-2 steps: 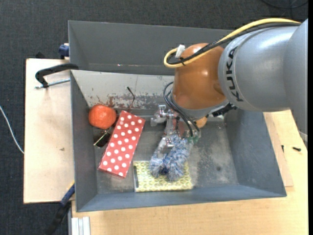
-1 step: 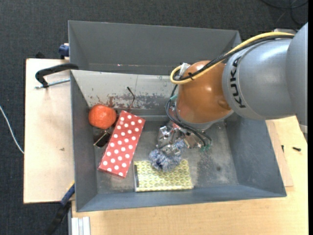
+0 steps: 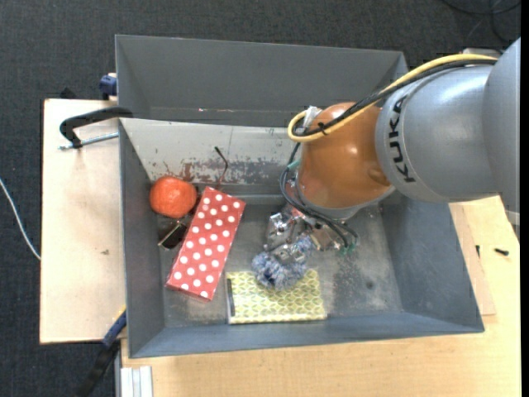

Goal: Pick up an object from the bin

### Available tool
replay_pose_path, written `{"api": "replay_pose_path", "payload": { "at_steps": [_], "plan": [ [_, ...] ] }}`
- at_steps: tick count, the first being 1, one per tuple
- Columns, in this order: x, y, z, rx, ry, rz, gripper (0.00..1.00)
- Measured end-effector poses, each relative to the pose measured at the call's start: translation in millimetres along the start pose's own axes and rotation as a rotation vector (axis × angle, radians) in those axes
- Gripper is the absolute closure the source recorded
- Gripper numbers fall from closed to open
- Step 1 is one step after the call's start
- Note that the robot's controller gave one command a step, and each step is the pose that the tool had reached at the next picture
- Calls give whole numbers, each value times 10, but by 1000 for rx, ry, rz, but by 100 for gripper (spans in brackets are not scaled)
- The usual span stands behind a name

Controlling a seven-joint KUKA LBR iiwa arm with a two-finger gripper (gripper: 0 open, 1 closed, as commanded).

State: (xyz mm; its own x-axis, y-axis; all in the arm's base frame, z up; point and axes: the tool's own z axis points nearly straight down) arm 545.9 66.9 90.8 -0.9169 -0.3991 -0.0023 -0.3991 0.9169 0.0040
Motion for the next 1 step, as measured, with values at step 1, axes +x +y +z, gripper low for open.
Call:
{"api": "replay_pose_path", "payload": {
  "at_steps": [1],
  "plan": [
    [-56, -26, -1259, 4, -3, -13, 100]
  ]
}}
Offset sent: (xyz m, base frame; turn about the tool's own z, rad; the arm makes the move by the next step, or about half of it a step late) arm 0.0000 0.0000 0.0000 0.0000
